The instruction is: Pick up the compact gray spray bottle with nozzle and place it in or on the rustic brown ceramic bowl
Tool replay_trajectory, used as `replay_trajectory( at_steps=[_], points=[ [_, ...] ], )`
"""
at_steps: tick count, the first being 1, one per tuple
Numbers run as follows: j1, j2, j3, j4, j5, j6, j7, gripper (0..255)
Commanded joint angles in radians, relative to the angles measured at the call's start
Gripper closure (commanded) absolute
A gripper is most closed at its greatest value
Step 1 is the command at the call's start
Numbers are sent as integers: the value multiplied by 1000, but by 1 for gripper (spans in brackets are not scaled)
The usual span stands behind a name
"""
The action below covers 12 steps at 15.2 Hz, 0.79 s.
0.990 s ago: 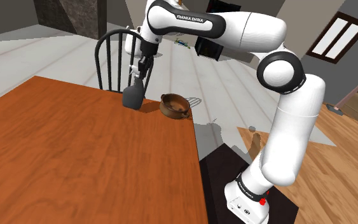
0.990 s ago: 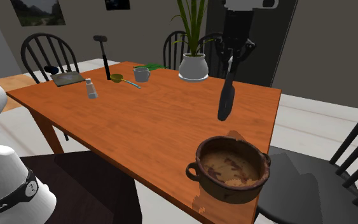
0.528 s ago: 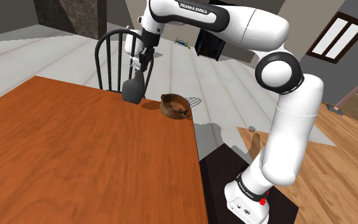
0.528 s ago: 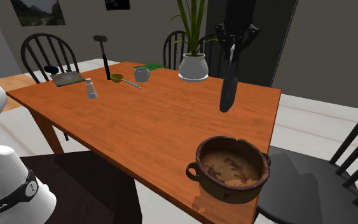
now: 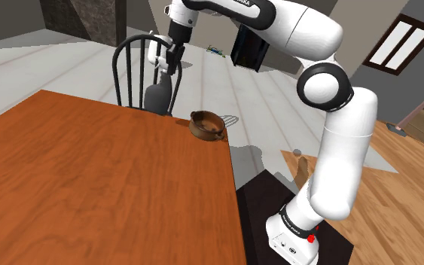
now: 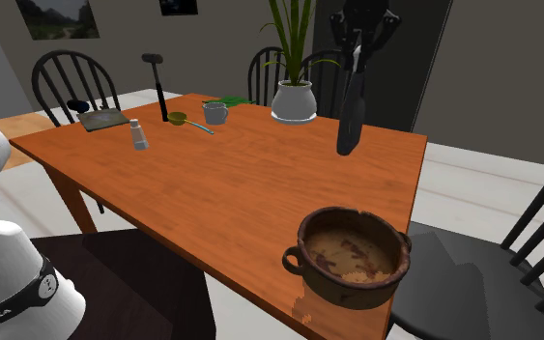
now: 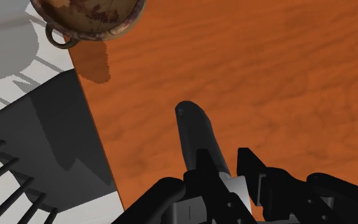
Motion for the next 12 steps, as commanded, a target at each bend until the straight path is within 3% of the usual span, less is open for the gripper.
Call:
replay_trajectory(
  at_steps=[1,5,12],
  points=[
    [3,16,0,55,-2,-39,3,255],
    [9,52,0,161,-7,-110,8,255],
    [-99,-114,-33,0,27,-122,-118,255]
  ],
)
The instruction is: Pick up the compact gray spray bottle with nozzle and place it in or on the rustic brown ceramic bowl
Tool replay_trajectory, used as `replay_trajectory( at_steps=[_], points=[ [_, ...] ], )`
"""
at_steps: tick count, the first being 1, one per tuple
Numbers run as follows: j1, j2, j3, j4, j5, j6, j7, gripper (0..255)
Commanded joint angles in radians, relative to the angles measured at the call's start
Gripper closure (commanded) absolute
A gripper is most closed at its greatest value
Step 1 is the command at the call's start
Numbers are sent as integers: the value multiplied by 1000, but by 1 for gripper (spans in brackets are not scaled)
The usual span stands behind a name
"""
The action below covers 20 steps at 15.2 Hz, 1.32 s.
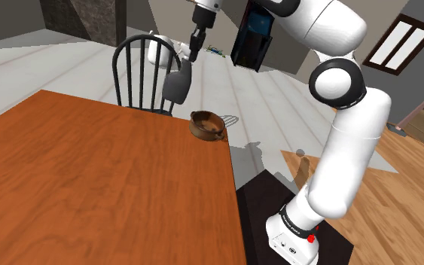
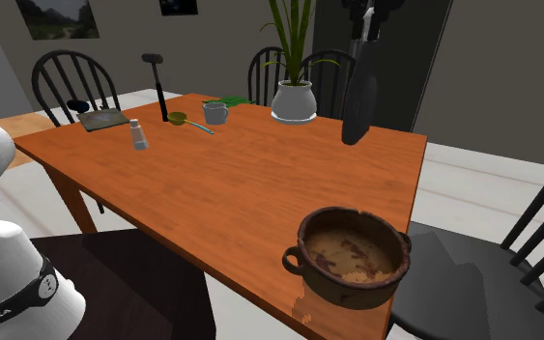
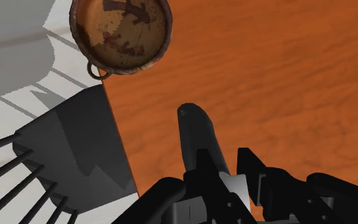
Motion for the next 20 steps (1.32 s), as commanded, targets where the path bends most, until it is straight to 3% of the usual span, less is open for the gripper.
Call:
replay_trajectory(
  at_steps=[1,7,13,20],
  points=[
    [-30,-36,-12,-34,8,-6,-40,255],
    [-113,-112,-56,-63,26,-61,-158,255],
    [-200,-141,-110,-18,39,-145,-289,255],
    [-198,-210,-110,-216,36,-17,-298,255]
  ],
)
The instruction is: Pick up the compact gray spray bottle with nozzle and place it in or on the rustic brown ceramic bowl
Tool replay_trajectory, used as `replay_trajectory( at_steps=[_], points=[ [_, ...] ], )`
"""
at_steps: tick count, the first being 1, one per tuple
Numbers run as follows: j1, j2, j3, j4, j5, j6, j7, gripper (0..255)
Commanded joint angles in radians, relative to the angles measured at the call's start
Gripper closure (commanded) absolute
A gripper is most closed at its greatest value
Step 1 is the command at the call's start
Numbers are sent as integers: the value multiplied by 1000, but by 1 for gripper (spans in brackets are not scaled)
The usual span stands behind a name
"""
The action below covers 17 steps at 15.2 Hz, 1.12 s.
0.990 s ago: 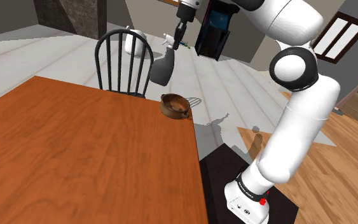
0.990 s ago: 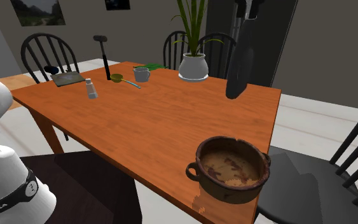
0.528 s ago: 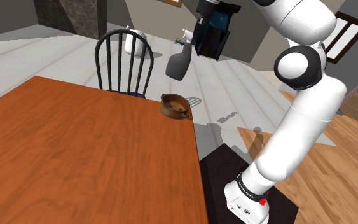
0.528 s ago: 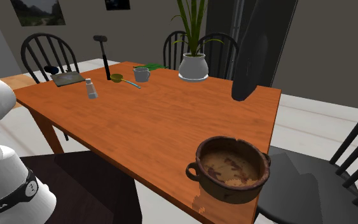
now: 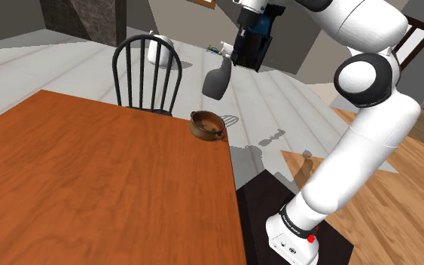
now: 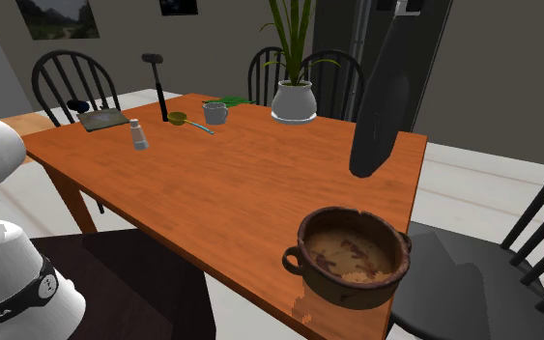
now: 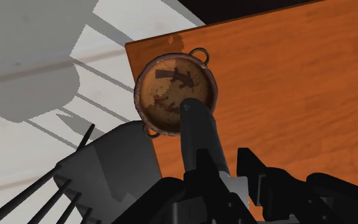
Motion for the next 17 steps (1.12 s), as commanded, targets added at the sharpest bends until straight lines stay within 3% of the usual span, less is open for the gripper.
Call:
replay_trajectory(
  at_steps=[1,17],
  points=[
    [1,-18,0,-56,-1,38,-2,255],
    [3,-88,2,-364,-2,277,-18,255]
  ],
)
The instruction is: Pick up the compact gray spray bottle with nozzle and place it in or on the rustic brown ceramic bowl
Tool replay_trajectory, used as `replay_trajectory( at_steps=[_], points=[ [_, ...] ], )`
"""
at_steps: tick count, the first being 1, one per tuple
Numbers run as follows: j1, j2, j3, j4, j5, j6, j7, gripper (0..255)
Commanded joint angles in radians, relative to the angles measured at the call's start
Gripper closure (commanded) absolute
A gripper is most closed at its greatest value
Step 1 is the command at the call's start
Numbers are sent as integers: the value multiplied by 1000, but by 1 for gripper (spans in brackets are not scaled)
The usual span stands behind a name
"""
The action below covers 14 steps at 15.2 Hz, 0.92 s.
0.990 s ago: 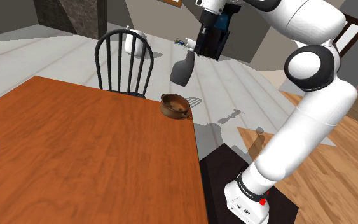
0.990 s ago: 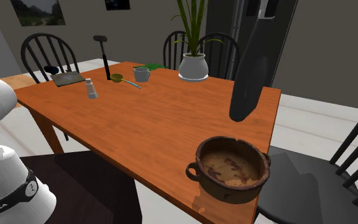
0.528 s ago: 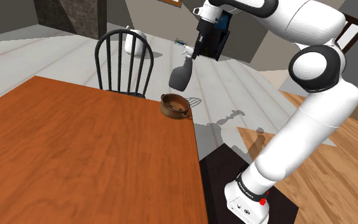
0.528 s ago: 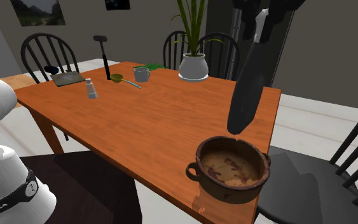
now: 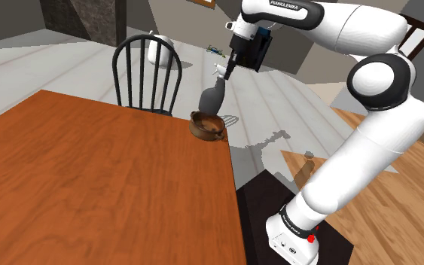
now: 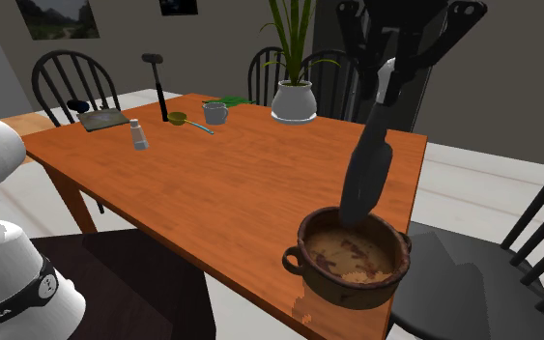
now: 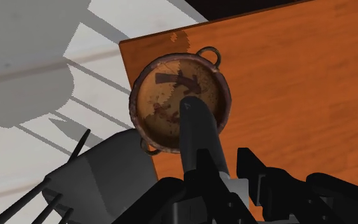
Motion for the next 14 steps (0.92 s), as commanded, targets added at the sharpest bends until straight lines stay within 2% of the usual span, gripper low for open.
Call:
replay_trajectory(
  at_steps=[1,7,14],
  points=[
    [0,-4,0,-32,0,29,-2,255],
    [1,-9,1,-117,1,109,-7,255],
    [1,-9,1,-117,1,109,-7,255]
  ],
)
